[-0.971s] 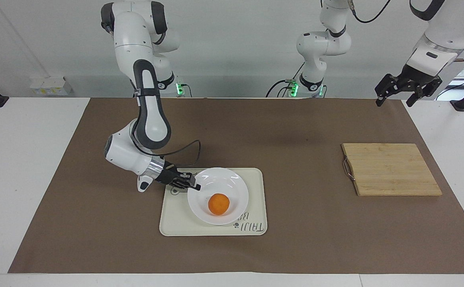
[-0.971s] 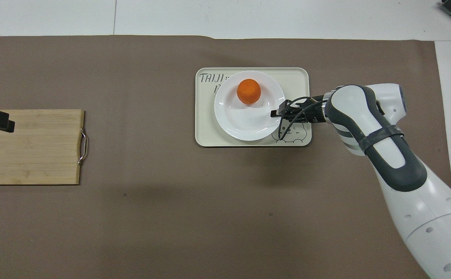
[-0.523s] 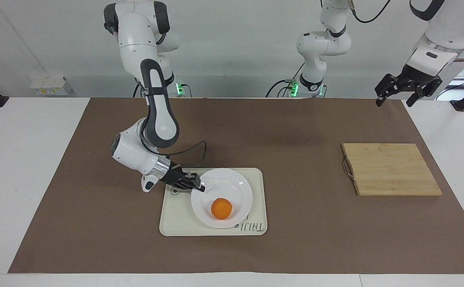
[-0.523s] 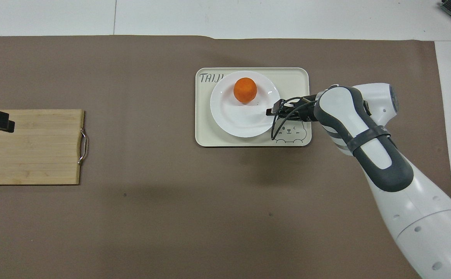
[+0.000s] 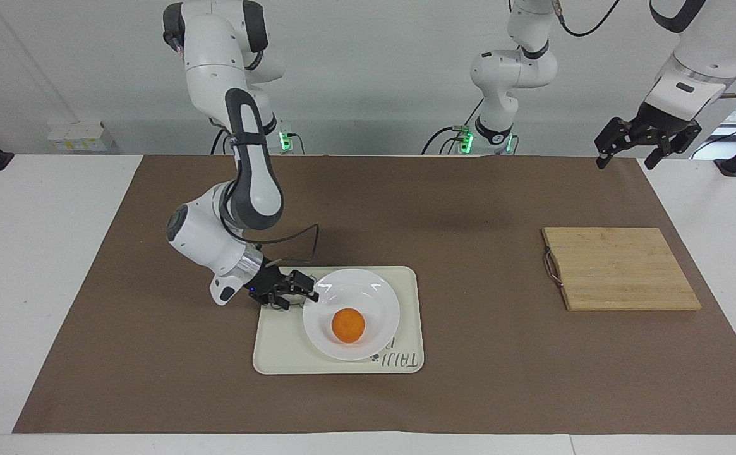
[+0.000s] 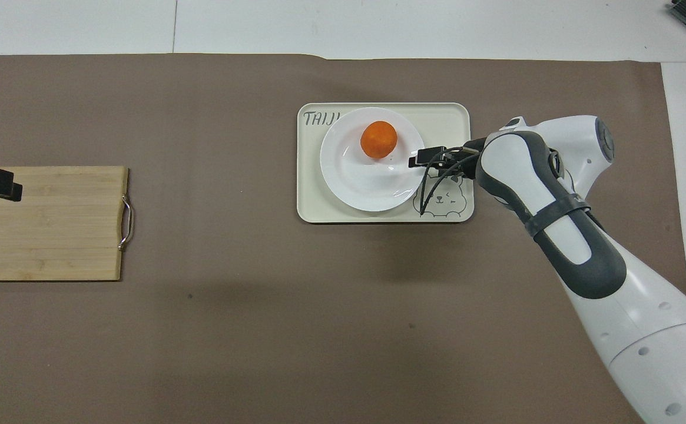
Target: Place orange and plate with both arms
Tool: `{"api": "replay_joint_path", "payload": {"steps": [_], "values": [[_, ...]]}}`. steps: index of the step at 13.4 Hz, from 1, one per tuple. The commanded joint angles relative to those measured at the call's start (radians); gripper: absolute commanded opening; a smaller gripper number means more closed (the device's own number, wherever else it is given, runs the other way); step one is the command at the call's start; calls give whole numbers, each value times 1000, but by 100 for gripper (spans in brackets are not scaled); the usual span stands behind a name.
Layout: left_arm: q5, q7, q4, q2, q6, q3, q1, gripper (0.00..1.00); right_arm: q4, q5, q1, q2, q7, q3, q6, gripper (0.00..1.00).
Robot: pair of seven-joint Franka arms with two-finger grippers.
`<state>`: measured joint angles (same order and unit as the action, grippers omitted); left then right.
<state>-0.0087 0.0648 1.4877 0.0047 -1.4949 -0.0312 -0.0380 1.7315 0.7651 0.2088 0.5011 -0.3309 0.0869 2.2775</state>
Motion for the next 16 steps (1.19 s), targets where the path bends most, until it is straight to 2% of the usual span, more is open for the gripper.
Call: {"api": "replay_joint_path", "payload": {"steps": [1, 8, 12, 14, 16], "values": [[-13, -5, 23, -23, 7, 2, 9, 100, 7, -165, -28, -71, 26, 4, -13, 100], [-13, -5, 23, -23, 7, 2, 9, 100, 3, -564, -83, -277, 85, 27, -203, 100], [-13, -5, 23, -23, 7, 2, 9, 100, -22, -632, -109, -380, 189, 34, -356, 100], [-13, -5, 23, -23, 7, 2, 9, 100, -82, -662, -138, -412, 292, 34, -462, 100], [-13, -5, 23, -23, 7, 2, 9, 100, -180, -675, -163, -420, 302, 37, -599, 100]]}}
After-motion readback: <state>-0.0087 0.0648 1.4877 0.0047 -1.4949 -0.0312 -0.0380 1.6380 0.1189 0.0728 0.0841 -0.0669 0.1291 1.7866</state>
